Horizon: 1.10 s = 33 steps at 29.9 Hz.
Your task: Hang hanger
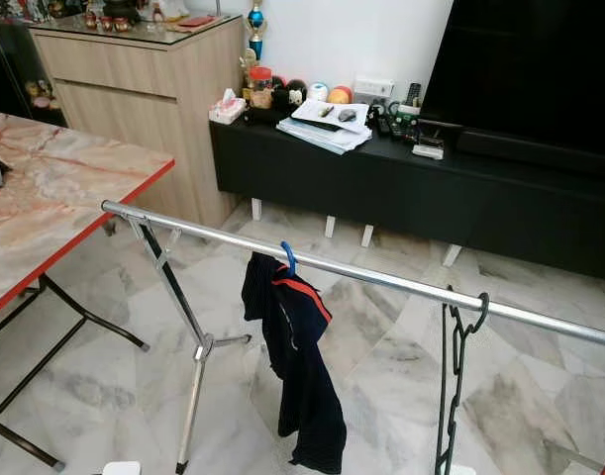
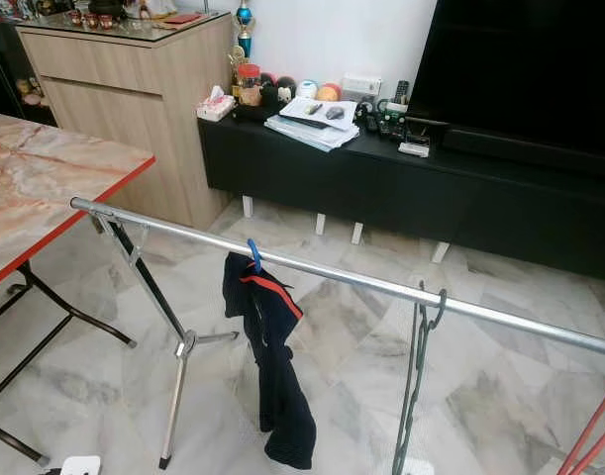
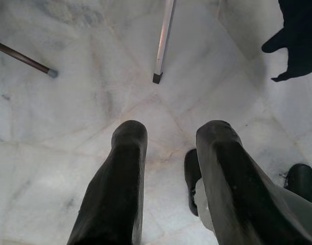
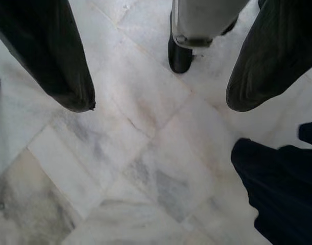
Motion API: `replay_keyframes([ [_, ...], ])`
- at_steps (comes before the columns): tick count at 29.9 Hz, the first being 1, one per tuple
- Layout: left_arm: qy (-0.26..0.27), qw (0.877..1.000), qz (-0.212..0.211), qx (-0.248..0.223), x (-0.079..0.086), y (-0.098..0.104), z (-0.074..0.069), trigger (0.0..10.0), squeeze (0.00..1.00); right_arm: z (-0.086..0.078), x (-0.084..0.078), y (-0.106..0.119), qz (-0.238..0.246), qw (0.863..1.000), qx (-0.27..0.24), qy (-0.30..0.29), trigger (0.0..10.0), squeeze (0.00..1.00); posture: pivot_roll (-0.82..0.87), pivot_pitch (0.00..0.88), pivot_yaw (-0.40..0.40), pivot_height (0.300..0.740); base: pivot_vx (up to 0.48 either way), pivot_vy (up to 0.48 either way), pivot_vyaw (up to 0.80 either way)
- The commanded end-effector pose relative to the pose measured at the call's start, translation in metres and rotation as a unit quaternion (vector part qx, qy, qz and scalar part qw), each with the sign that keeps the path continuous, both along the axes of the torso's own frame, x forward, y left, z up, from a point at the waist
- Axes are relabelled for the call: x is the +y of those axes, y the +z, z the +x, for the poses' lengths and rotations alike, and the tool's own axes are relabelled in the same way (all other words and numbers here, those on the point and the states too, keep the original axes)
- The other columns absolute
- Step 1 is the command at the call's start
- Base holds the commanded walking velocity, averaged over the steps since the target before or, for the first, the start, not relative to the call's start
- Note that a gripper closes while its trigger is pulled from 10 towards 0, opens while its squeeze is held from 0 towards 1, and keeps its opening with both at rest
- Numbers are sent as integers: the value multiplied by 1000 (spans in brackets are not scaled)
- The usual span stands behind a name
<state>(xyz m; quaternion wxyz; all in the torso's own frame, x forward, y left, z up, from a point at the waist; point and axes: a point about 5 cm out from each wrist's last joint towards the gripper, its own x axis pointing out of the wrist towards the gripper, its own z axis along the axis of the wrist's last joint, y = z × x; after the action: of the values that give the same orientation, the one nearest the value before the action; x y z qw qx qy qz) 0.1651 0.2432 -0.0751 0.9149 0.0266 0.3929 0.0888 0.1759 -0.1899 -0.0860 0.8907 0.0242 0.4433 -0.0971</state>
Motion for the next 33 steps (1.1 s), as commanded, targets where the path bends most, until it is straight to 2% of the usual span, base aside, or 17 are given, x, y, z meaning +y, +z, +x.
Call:
replay_keyframes([
  [1, 1, 1000, -10, 10, -3, -3, -3, 10000, 0, -3, 0, -2, 6, 1000, 4, -5, 10000, 0, 60, 22, -26, 740, 0, 0, 0],
  [5, -3, 1000, -12, 11, -5, -3, -2, 10000, 0, -5, 0, -3, 9, 1000, 10, -6, 10000, 0, 56, 17, -24, 740, 0, 0, -275],
  [14, -7, 1000, -14, 24, -5, -5, -5, 10000, 0, -15, -1, -7, 20, 1000, 23, -4, 10000, 0, 58, 13, -23, 740, 0, 0, -711],
  [29, -13, 999, -8, 36, -5, -6, -6, 10000, 0, -21, -3, -9, 27, 999, 39, 2, 10000, 0, 56, 38, -29, 740, 0, 0, -695],
  [33, -6, 999, -13, 36, -6, -7, -7, 10000, 0, -23, -4, -10, 26, 999, 44, 3, 10000, 0, 57, 39, -30, 740, 0, -258, -691],
])
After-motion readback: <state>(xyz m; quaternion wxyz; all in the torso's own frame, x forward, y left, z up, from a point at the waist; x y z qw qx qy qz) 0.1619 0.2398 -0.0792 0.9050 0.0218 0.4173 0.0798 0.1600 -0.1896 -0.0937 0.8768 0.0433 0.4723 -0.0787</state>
